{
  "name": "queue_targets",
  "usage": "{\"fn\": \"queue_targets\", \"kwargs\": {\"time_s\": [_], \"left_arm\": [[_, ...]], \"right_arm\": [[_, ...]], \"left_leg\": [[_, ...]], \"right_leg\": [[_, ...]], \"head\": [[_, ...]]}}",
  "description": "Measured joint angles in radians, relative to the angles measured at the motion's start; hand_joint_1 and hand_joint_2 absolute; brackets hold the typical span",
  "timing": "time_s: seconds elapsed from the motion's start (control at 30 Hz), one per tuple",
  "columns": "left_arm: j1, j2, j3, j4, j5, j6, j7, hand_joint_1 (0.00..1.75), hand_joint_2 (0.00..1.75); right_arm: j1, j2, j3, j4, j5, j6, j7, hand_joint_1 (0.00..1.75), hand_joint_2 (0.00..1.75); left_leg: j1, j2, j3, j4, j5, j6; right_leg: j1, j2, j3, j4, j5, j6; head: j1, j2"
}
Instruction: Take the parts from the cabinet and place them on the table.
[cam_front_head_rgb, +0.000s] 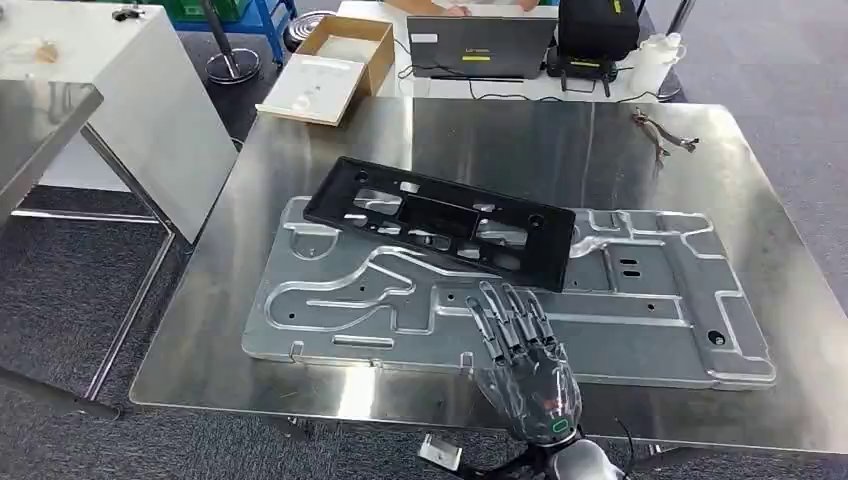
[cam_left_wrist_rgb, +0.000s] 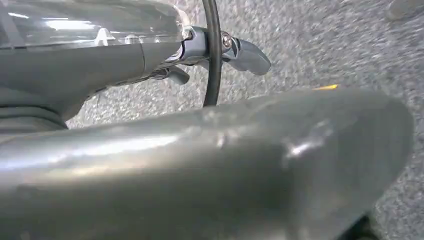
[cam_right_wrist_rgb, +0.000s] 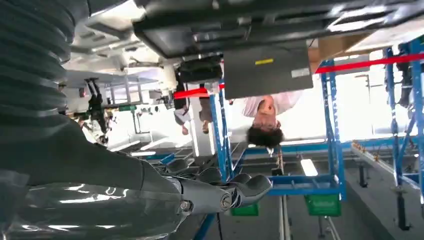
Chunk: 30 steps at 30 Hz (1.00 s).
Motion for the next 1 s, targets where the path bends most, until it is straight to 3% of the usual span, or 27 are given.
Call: {"fn": "queue_targets", "kwargs": {"time_s": [0.07, 0.1, 0.17, 0.2, 0.23, 0.27, 0.3, 0.33, 0.37, 0.4, 0.43, 0.47, 0.5, 0.53, 0.57, 0.6, 0.63, 0.7, 0.73, 0.77, 0.83, 0.87, 0.9, 0.93, 1.0], "left_arm": [[-0.003, 0.001, 0.001, 0.000, 0.005, 0.001, 0.000, 0.00, 0.00], [-0.004, 0.001, 0.002, 0.000, 0.006, 0.003, 0.001, 0.00, 0.00], [-0.002, 0.001, 0.007, 0.000, 0.009, 0.003, 0.002, 0.00, 0.00], [0.000, 0.000, 0.011, 0.000, 0.011, 0.004, 0.002, 0.00, 0.00], [-0.003, -0.002, 0.014, 0.000, 0.013, 0.004, 0.002, 0.00, 0.00], [-0.004, -0.003, 0.016, 0.000, 0.014, 0.005, 0.003, 0.00, 0.00], [-0.002, -0.003, 0.018, 0.000, 0.017, 0.006, 0.002, 0.00, 0.00], [0.000, -0.003, 0.019, 0.000, 0.020, 0.008, 0.002, 0.00, 0.00], [0.000, -0.004, 0.021, 0.000, 0.024, 0.011, 0.002, 0.00, 0.00], [0.000, -0.004, 0.024, 0.000, 0.026, 0.013, 0.002, 0.00, 0.00], [0.000, -0.005, 0.026, 0.000, 0.026, 0.014, 0.002, 0.00, 0.00], [0.001, -0.006, 0.027, 0.000, 0.026, 0.014, 0.002, 0.00, 0.00], [0.001, -0.007, 0.029, 0.000, 0.026, 0.015, 0.002, 0.00, 0.00], [0.000, -0.008, 0.032, 0.000, 0.026, 0.015, 0.002, 0.00, 0.00], [0.000, -0.008, 0.035, 0.000, 0.027, 0.015, 0.002, 0.00, 0.00], [0.000, -0.010, 0.039, 0.000, 0.029, 0.015, 0.002, 0.00, 0.00], [0.000, -0.010, 0.042, 0.000, 0.032, 0.016, 0.001, 0.00, 0.00], [0.003, -0.011, 0.046, 0.000, 0.037, 0.016, 0.000, 0.00, 0.00], [0.006, -0.012, 0.050, 0.000, 0.039, 0.016, 0.000, 0.00, 0.00], [0.010, -0.014, 0.053, 0.000, 0.041, 0.016, 0.000, 0.00, 0.00], [0.013, -0.017, 0.060, 0.000, 0.045, 0.017, 0.002, 0.00, 0.00], [0.012, -0.017, 0.065, 0.000, 0.047, 0.017, 0.002, 0.00, 0.00], [0.012, -0.017, 0.068, 0.000, 0.047, 0.017, 0.002, 0.00, 0.00], [0.012, -0.017, 0.070, 0.000, 0.047, 0.017, 0.002, 0.00, 0.00], [0.012, -0.018, 0.075, 0.000, 0.048, 0.017, 0.002, 0.00, 0.00]], "right_arm": [[0.028, -0.003, -0.006, -0.011, -0.002, -0.015, -0.009, 0.00, 1.75], [0.039, -0.003, -0.012, -0.015, -0.007, -0.024, -0.011, 0.00, 1.75], [0.049, -0.003, -0.019, -0.018, -0.032, -0.041, -0.013, 0.00, 1.75], [0.056, -0.003, -0.021, -0.019, -0.049, -0.048, -0.013, 0.00, 1.75], [0.067, -0.003, -0.031, -0.022, -0.085, -0.064, -0.013, 0.00, 1.75], [0.081, -0.003, -0.039, -0.026, -0.121, -0.078, -0.014, 0.00, 0.00], [0.097, -0.003, -0.051, -0.032, -0.185, -0.099, -0.021, 0.00, 0.00], [0.111, -0.002, -0.057, -0.034, -0.225, -0.113, -0.031, 0.00, 0.00], [0.129, -0.002, -0.071, -0.035, -0.281, -0.134, -0.050, 0.00, 0.00], [0.149, -0.002, -0.084, -0.035, -0.318, -0.143, -0.066, 0.00, 0.00], [0.168, -0.002, -0.097, -0.035, -0.344, -0.150, -0.082, 0.00, 0.00], [0.183, -0.002, -0.106, -0.035, -0.356, -0.154, -0.095, 0.00, 0.00], [0.191, -0.003, -0.114, -0.035, -0.364, -0.155, -0.103, 0.00, 0.00], [0.197, -0.003, -0.119, -0.035, -0.374, -0.155, -0.105, 0.00, 0.00], [0.202, -0.002, -0.128, -0.035, -0.391, -0.153, -0.109, 0.00, 0.00], [0.213, -0.002, -0.140, -0.035, -0.433, -0.150, -0.125, 0.00, 0.00], [0.231, -0.002, -0.155, -0.033, -0.488, -0.143, -0.147, 0.00, 0.00], [0.265, -0.002, -0.189, -0.020, -0.600, -0.129, -0.196, 0.00, 0.00], [0.283, -0.002, -0.216, -0.002, -0.654, -0.114, -0.250, 0.00, 0.00], [0.297, -0.002, -0.249, 0.020, -0.697, -0.090, -0.300, 0.00, 0.00], [0.322, -0.002, -0.321, 0.071, -0.737, -0.043, -0.403, 0.00, 0.00], [0.328, -0.002, -0.370, 0.103, -0.753, -0.010, -0.455, 0.00, 0.00], [0.328, -0.001, -0.432, 0.144, -0.782, 0.035, -0.509, 0.00, 0.00], [0.328, 0.000, -0.487, 0.184, -0.823, 0.083, -0.541, 0.00, 0.00], [0.330, -0.001, -0.580, 0.265, -0.901, 0.179, -0.567, 0.00, 0.00]], "left_leg": [[-0.009, 0.000, 0.111, -0.168, -0.050, 0.018], [-0.011, 0.000, 0.110, -0.174, -0.050, 0.015], [-0.019, 0.000, 0.099, -0.177, -0.036, 0.026], [-0.012, 0.000, 0.095, -0.193, -0.017, 0.033], [-0.005, 0.010, 0.086, -0.197, -0.001, 0.037], [-0.006, 0.009, 0.071, -0.197, 0.010, 0.046], [-0.006, 0.010, 0.053, -0.196, 0.023, 0.050], [-0.006, 0.010, 0.037, -0.195, 0.033, 0.050], [-0.007, 0.011, 0.020, -0.193, 0.046, 0.049], [-0.007, 0.011, 0.005, -0.190, 0.057, 0.047], [-0.006, 0.011, -0.013, -0.185, 0.067, 0.045], [-0.005, 0.011, -0.034, -0.176, 0.076, 0.040], [-0.004, 0.012, -0.052, -0.167, 0.083, 0.035], [-0.004, 0.012, -0.065, -0.157, 0.088, 0.029], [-0.008, 0.011, -0.077, -0.146, 0.091, 0.023], [-0.008, 0.012, -0.082, -0.139, 0.099, 0.016], [-0.007, 0.012, -0.080, -0.141, 0.108, 0.010], [-0.005, 0.009, -0.083, -0.147, 0.127, -0.003], [0.001, 0.007, -0.090, -0.138, 0.116, -0.008], [0.000, 0.007, -0.101, -0.111, 0.059, -0.013], [0.001, 0.007, -0.130, 0.012, -0.073, -0.019], [0.000, 0.007, -0.139, 0.084, -0.117, -0.020], [-0.001, 0.007, -0.137, 0.139, -0.129, -0.020], [-0.002, 0.007, -0.122, 0.158, -0.103, -0.017], [-0.008, 0.006, -0.045, 0.096, -0.022, -0.004]], "right_leg": [[0.003, -0.002, -0.008, 0.004, 0.014, 0.009], [-0.001, -0.006, -0.006, 0.000, 0.023, 0.016], [-0.006, -0.006, -0.006, -0.008, 0.043, 0.028], [-0.001, -0.005, -0.008, -0.013, 0.053, 0.037], [-0.007, 0.000, -0.014, -0.002, 0.026, 0.040], [-0.007, 0.004, -0.033, 0.036, -0.034, 0.043], [-0.009, 0.005, -0.055, 0.112, -0.112, 0.046], [-0.012, 0.005, -0.072, 0.187, -0.163, 0.050], [-0.013, 0.005, -0.082, 0.255, -0.191, 0.054], [-0.014, 0.005, -0.078, 0.292, -0.181, 0.057], [-0.016, 0.005, -0.058, 0.290, -0.146, 0.059], [-0.019, 0.005, -0.016, 0.250, -0.099, 0.061], [-0.022, 0.005, 0.039, 0.183, -0.071, 0.061], [-0.025, 0.005, 0.104, 0.098, -0.071, 0.061], [-0.022, 0.006, 0.163, 0.017, -0.108, 0.059], [-0.017, 0.010, 0.182, -0.032, -0.134, 0.048], [-0.015, 0.007, 0.175, -0.029, -0.130, 0.045], [-0.011, 0.005, 0.167, -0.026, -0.115, 0.027], [-0.017, -0.003, 0.154, -0.031, -0.100, 0.015], [-0.016, -0.002, 0.139, -0.031, -0.086, 0.007], [-0.013, -0.003, 0.108, -0.031, -0.063, 0.000], [-0.010, -0.003, 0.090, -0.029, -0.050, 0.000], [-0.007, -0.003, 0.071, -0.026, -0.036, 0.000], [-0.005, -0.003, 0.052, -0.022, -0.024, 0.000], [-0.002, -0.004, 0.021, -0.011, -0.008, 0.003]], "head": [[0.000, 0.000], [0.000, 0.000], [0.000, 0.000], [0.000, 0.000], [0.000, 0.000], [0.001, 0.000], [0.000, 0.000], [0.000, 0.000], [0.000, 0.000], [0.000, 0.000], [0.000, 0.000], [0.000, 0.000], [0.000, 0.000], [0.000, 0.000], [0.000, 0.000], [0.000, 0.000], [0.001, 0.000], [0.001, 0.000], [0.000, 0.000], [0.000, 0.000], [0.000, 0.000], [0.000, 0.000], [0.000, 0.000], [0.000, 0.000], [0.000, 0.000]]}}
